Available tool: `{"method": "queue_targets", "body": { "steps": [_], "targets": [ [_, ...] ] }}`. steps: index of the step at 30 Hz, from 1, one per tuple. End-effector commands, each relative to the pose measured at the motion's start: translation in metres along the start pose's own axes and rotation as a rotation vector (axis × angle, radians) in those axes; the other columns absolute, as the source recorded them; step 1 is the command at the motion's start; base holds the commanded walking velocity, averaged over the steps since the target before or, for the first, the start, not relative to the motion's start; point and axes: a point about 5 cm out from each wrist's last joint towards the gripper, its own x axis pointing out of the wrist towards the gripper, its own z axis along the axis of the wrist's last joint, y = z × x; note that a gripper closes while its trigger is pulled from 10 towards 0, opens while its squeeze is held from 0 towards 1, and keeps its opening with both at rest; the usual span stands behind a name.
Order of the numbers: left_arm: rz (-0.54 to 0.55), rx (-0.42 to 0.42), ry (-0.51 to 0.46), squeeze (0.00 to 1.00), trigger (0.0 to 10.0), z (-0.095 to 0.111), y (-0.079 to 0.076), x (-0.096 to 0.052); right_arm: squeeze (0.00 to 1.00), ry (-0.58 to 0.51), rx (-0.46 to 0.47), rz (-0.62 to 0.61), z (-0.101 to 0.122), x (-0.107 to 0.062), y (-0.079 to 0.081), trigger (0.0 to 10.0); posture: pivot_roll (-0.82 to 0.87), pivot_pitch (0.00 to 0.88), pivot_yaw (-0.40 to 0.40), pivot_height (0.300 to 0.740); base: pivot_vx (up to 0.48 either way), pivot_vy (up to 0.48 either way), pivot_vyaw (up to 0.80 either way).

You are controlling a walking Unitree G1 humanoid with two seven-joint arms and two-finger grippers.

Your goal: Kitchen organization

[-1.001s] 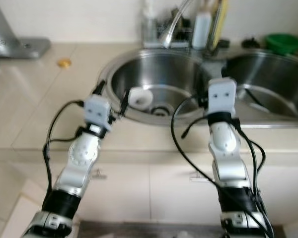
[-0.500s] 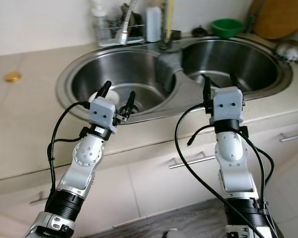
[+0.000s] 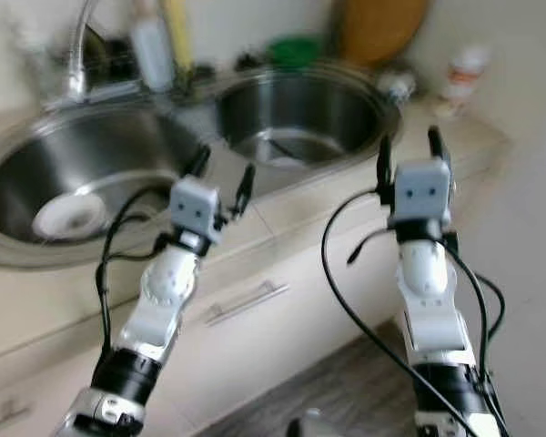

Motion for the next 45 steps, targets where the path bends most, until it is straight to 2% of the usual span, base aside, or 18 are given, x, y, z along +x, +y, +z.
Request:
{"method": "queue_targets", "body": {
  "steps": [1,22,27,41,45],
  "targets": [
    [0.01,0.018,0.004,0.0,10.0,-0.0008,0.0053,-0.001,0.0,-0.029,0.002,-0.003,0.0065,0.0021,0.0011,10.0,-0.12,0.0,0.003,0.74,0.0,0.0,-0.8],
    [0.01,0.018,0.004,0.0,10.0,-0.0008,0.0053,-0.001,0.0,-0.029,0.002,-0.003,0.0065,0.0021,0.0011,10.0,-0.12,0.0,0.003,0.74,0.0,0.0,-0.8],
    [-0.003,0.027,0.003,0.0,10.0,-0.0014,0.0042,-0.0025,0.0,-0.047,0.005,-0.037,0.0081,0.0002,0.0005,10.0,-0.12,0.0,0.008,0.74,0.0,-0.244,-0.64],
    [-0.007,0.033,0.005,0.0,10.0,-0.0018,0.0046,-0.0015,0.0,-0.044,0.001,-0.053,0.0072,0.0032,-0.0004,10.0,-0.12,0.0,0.01,0.74,0.0,0.0,-0.8],
    [-0.008,0.038,0.013,0.0,10.0,-0.0027,0.0041,-0.001,0.0,-0.041,-0.003,-0.056,0.0062,0.0036,-0.0009,10.0,-0.13,0.0,0.008,0.74,0.0,-0.434,0.0]
  ]
}}
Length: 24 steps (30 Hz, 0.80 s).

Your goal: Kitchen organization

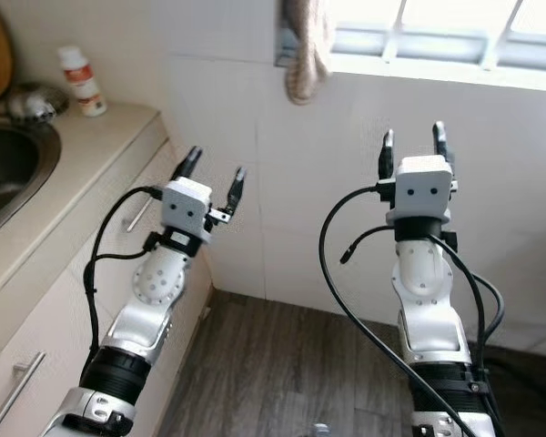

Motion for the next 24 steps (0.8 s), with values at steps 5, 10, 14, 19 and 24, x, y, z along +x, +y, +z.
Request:
{"method": "queue_targets", "body": {
  "steps": [5,10,14,19,24],
  "targets": [
    [-0.012,0.004,0.003,0.0,10.0,-0.0003,-0.0036,0.001,0.0,-0.025,-0.031,-0.001,0.0039,0.0039,-0.0004,10.0,-0.13,0.0,0.007,0.74,0.0,-0.48,-0.48],
    [-0.009,0.005,0.005,0.0,10.0,-0.0001,-0.0033,0.0012,0.0,-0.017,-0.054,0.027,0.0023,0.002,0.0054,10.0,-0.12,0.0,0.007,0.74,0.0,-0.48,-0.11],
    [-0.008,0.004,0.005,0.0,10.0,-0.0001,-0.0031,0.0009,0.0,-0.01,-0.055,0.031,0.0013,0.0015,0.0063,10.0,-0.12,0.0,0.006,0.74,0.0,-0.48,0.0],
    [-0.002,-0.007,-0.003,0.0,10.0,0.0005,-0.0026,0.0006,0.0,0.026,0.001,0.015,-0.0023,0.003,0.0055,10.0,-0.12,0.0,0.005,0.74,0.0,-0.384,-0.16],
    [0.001,-0.012,-0.003,0.0,10.0,0.0007,-0.0021,0.0,0.0,0.045,0.002,0.0,-0.0048,0.0035,0.0035,10.0,-0.12,0.0,0.005,0.74,0.0,0.0,-0.8]
  ]
}}
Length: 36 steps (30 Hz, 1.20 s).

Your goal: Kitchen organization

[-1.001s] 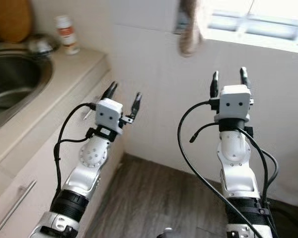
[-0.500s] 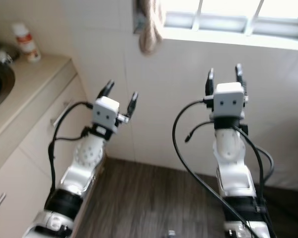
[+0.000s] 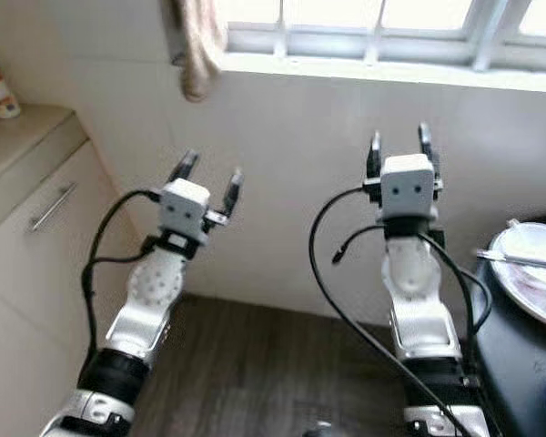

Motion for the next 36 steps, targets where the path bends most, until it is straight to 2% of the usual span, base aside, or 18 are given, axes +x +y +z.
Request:
{"method": "queue_targets", "body": {
  "steps": [1,7,16,21,30,36],
  "targets": [
    [-0.034,-0.012,-0.01,0.0,10.0,0.003,-0.009,0.002,0.0,0.036,0.0,-0.034,-0.006,-0.003,-0.009,10.0,-0.12,0.0,0.005,0.74,0.0,0.0,-0.8],
    [-0.034,-0.022,0.007,0.0,10.0,0.001,-0.009,0.002,0.0,0.045,0.007,-0.039,-0.007,-0.003,-0.009,10.0,-0.12,0.0,0.007,0.74,0.0,0.0,-0.8],
    [-0.043,-0.017,-0.006,0.0,10.0,0.002,-0.009,0.002,0.0,0.06,0.001,-0.055,-0.009,-0.003,-0.011,10.0,-0.12,0.0,0.009,0.74,0.0,0.367,-0.8],
    [-0.044,-0.019,-0.004,0.0,10.0,0.002,-0.009,0.002,0.0,0.064,-0.022,-0.05,-0.011,-0.003,-0.01,10.0,-0.12,0.0,0.009,0.74,0.0,0.0,-0.8],
    [-0.042,-0.023,0.01,0.0,10.0,0.0,-0.009,0.001,0.0,0.077,-0.058,-0.019,-0.014,-0.005,-0.006,10.0,-0.12,0.0,0.009,0.74,0.0,0.0,0.0],
    [-0.05,-0.021,0.018,0.0,10.0,-0.001,-0.01,0.002,0.0,0.139,0.022,-0.039,-0.021,-0.006,-0.007,10.0,-0.12,0.0,0.009,0.74,0.0,0.32,-0.27]
  ]
}}
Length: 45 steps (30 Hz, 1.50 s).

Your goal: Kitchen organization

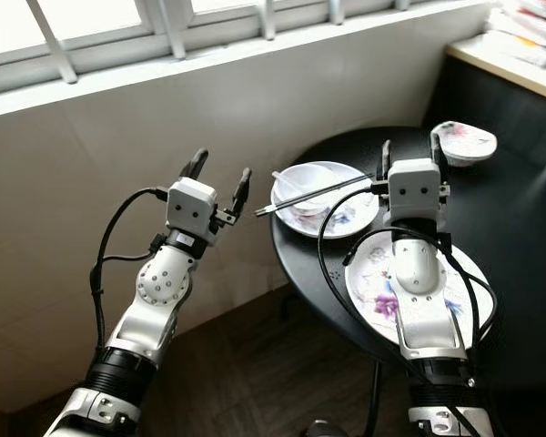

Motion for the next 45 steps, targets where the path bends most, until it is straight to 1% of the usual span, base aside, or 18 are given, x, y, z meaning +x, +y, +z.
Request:
{"method": "queue_targets", "body": {
  "steps": [1,5,11,13,17,20,37,39,45],
  "targets": [
    [-0.018,0.0,0.001,0.0,10.0,0.001,-0.003,0.002,0.0,0.043,0.019,-0.019,-0.006,0.0,-0.004,10.0,-0.12,0.0,0.009,0.74,0.0,0.48,-0.8],
    [-0.017,-0.003,-0.004,0.0,10.0,0.001,-0.003,0.002,0.0,0.036,-0.012,-0.013,-0.006,0.0,-0.003,10.0,-0.12,0.0,0.012,0.74,0.0,0.12,-0.8],
    [-0.018,-0.001,-0.007,0.0,10.0,0.001,-0.003,0.001,0.0,0.042,-0.015,-0.002,-0.007,-0.001,-0.001,10.0,-0.12,0.0,0.011,0.74,0.0,0.0,-0.8],
    [-0.02,0.0,-0.007,0.0,10.0,0.001,-0.004,0.0,0.0,0.051,-0.004,-0.002,-0.008,-0.001,-0.001,10.0,-0.12,0.0,0.011,0.74,0.0,0.0,-0.58],
    [-0.023,0.003,-0.007,0.0,10.0,0.001,-0.004,0.0,0.0,0.071,-0.001,-0.001,-0.01,-0.002,-0.002,10.0,-0.13,0.0,0.011,0.74,0.0,0.0,0.0],
    [-0.028,0.004,-0.006,0.0,10.0,0.001,-0.005,0.0,0.0,0.102,0.028,-0.017,-0.014,-0.002,-0.003,10.0,-0.13,0.0,0.011,0.74,0.0,0.0,-0.8],
    [-0.025,0.008,-0.003,0.0,10.0,0.001,-0.006,0.0,0.0,0.144,0.051,-0.022,-0.018,-0.002,-0.003,10.0,-0.13,0.0,0.004,0.74,0.0,0.0,-0.8],
    [-0.024,0.008,-0.003,0.0,10.0,0.001,-0.006,0.001,0.0,0.182,0.084,-0.047,-0.022,-0.003,-0.006,10.0,-0.13,0.0,0.005,0.74,0.0,0.0,-0.8],
    [-0.025,0.011,-0.001,0.0,10.0,0.0,-0.006,0.001,0.0,0.221,0.098,-0.083,-0.028,-0.003,-0.012,10.0,-0.13,0.0,0.006,0.74,0.0,0.0,-0.8]
  ]
}}
